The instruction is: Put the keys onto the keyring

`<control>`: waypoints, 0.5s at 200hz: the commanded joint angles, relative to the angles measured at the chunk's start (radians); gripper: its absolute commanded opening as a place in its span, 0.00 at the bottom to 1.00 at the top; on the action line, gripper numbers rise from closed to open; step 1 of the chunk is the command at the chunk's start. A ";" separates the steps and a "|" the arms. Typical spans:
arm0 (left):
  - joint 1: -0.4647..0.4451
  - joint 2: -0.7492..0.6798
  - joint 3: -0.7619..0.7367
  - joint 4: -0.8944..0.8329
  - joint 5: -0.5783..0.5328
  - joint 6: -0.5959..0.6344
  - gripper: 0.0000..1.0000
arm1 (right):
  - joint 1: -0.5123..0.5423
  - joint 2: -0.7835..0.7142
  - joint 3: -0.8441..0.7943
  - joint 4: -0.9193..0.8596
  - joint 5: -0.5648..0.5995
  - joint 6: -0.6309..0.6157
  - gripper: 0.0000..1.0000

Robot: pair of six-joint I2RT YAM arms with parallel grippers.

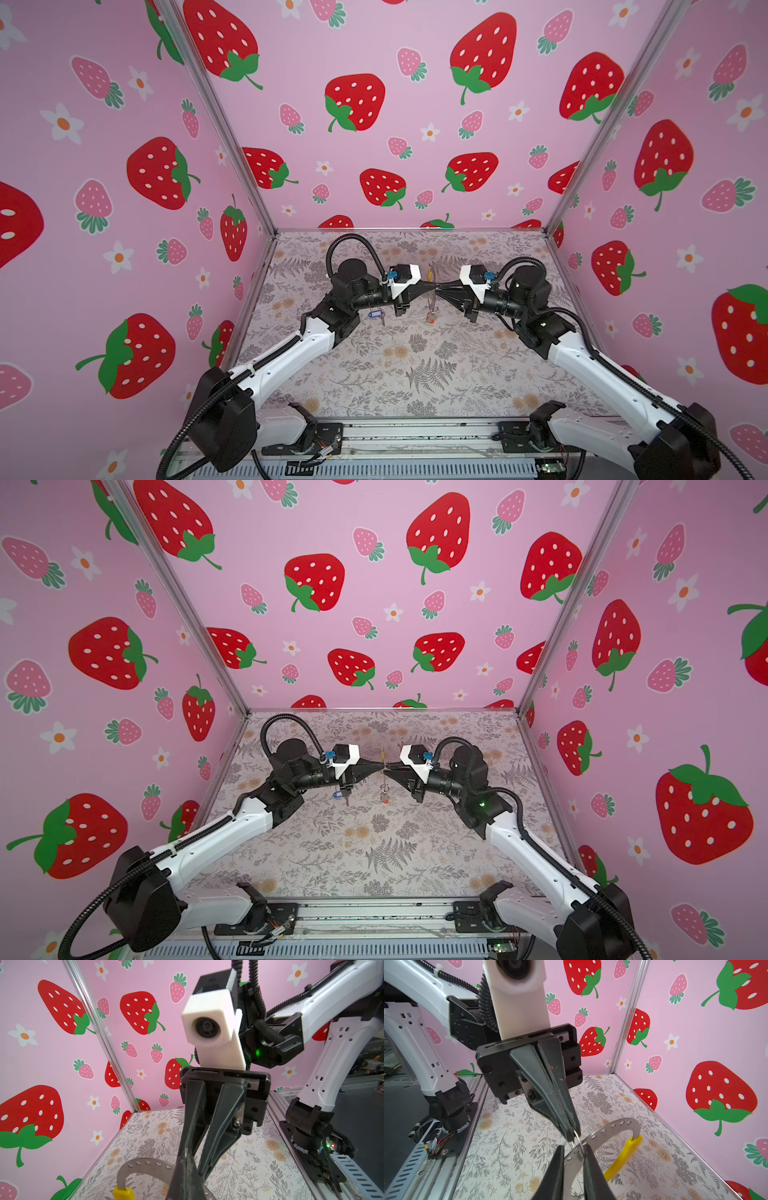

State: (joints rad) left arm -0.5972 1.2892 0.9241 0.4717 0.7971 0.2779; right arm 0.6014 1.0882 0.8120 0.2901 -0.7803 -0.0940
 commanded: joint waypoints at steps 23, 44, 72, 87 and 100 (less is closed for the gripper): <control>0.002 -0.030 0.005 0.030 0.031 0.012 0.00 | -0.004 0.011 0.013 -0.008 -0.025 0.007 0.16; 0.002 -0.031 0.003 0.031 0.031 0.014 0.00 | -0.003 0.009 0.014 -0.008 -0.024 0.006 0.11; 0.003 -0.034 0.002 0.031 0.032 0.016 0.00 | -0.004 0.009 0.014 -0.012 -0.028 0.004 0.08; 0.003 -0.037 0.001 0.028 0.030 0.020 0.00 | -0.003 0.008 0.014 -0.012 -0.029 0.005 0.08; 0.003 -0.039 -0.002 0.022 0.027 0.023 0.00 | -0.003 0.007 0.013 -0.012 -0.027 0.005 0.09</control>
State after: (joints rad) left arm -0.5934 1.2835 0.9237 0.4644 0.8055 0.2920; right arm 0.5999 1.0927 0.8124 0.2878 -0.7982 -0.0788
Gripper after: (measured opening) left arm 0.049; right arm 0.080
